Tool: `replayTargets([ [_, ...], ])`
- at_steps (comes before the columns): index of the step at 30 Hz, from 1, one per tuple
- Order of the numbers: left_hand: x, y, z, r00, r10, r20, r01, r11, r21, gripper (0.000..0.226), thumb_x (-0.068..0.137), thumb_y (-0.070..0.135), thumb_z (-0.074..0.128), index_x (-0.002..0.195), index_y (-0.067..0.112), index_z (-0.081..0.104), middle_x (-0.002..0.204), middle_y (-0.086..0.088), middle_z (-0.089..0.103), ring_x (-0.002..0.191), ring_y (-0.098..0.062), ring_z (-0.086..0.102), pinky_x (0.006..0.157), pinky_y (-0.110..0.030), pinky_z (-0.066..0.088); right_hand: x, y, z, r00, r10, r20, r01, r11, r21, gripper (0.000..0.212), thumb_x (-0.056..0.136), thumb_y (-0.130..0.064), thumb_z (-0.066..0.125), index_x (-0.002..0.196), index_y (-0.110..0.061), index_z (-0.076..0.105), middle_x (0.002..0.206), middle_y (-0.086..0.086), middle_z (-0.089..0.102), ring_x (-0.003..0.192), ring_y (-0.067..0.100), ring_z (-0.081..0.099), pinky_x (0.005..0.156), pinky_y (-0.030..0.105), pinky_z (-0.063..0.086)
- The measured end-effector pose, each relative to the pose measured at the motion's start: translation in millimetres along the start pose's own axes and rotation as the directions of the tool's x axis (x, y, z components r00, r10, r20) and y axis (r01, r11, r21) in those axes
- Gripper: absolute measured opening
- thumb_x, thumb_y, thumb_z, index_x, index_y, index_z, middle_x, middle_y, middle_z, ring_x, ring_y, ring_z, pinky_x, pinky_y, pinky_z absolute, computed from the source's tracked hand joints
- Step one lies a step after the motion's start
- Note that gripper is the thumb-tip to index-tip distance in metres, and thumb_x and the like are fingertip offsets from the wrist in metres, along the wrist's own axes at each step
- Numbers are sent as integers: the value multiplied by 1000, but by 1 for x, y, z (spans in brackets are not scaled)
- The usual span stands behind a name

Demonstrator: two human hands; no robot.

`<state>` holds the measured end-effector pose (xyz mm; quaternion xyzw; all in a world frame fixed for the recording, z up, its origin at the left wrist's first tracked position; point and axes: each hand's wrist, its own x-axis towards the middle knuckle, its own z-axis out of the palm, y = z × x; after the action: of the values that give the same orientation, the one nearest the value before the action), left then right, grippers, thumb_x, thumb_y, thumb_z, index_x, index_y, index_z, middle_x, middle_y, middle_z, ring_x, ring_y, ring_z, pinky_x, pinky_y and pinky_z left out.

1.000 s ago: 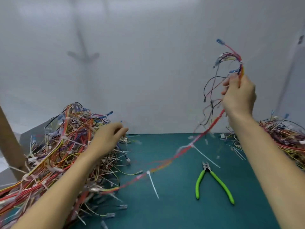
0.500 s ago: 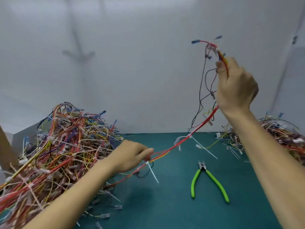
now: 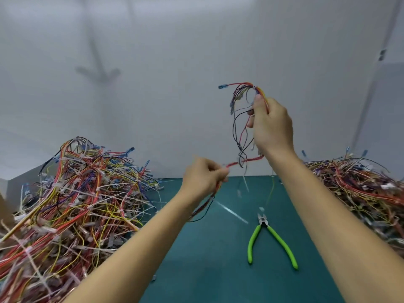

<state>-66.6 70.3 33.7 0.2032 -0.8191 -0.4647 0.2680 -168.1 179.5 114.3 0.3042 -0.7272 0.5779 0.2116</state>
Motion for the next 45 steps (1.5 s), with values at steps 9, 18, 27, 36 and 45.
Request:
replayTargets([
  [9, 14, 43, -8, 968, -240, 75, 209, 602, -771, 12, 94, -7, 55, 104, -14, 57, 93, -19, 63, 65, -17, 69, 65, -22, 60, -29, 14, 4, 955, -6, 297, 4, 1000, 8, 47, 99, -46, 43, 67, -19, 65, 65, -4, 68, 66, 20, 63, 74, 42, 53],
  [18, -3, -43, -14, 982, -182, -49, 155, 929, -337, 9, 94, -3, 58, 102, 0, 62, 79, -7, 58, 67, -15, 63, 64, -23, 59, -43, 25, 14, 961, 80, 263, -146, 959, 243, 41, 105, -45, 40, 80, -19, 60, 75, -4, 69, 60, 5, 58, 60, 32, 43],
  [27, -19, -123, -5, 964, -150, -219, 195, 960, 199, 14, 89, 38, 65, 85, 25, 70, 84, 13, 71, 80, -9, 66, 76, -28, 49, -49, 26, 22, 970, 47, 240, -133, 925, 355, 23, 104, -32, 48, 88, -24, 62, 90, -3, 75, 82, 17, 67, 76, 40, 52],
  [36, -36, -167, -63, 969, -78, -234, 151, 939, 310, 9, 92, 15, 66, 90, 23, 69, 90, 7, 72, 87, -12, 65, 73, -19, 41, -37, 31, 5, 965, 131, 229, -238, 804, 544, 34, 108, -28, 35, 96, -13, 64, 89, 5, 72, 66, 3, 61, 54, 11, 44],
  [45, -13, -115, -40, 944, -262, -202, 246, 964, -102, 16, 99, 16, 53, 93, 15, 69, 104, -6, 71, 101, -28, 67, 84, -37, 51, -44, 30, 4, 911, 70, 406, -287, 814, 504, 34, 107, -19, 31, 99, -9, 62, 79, 2, 75, 59, 11, 60, 50, 19, 43],
])
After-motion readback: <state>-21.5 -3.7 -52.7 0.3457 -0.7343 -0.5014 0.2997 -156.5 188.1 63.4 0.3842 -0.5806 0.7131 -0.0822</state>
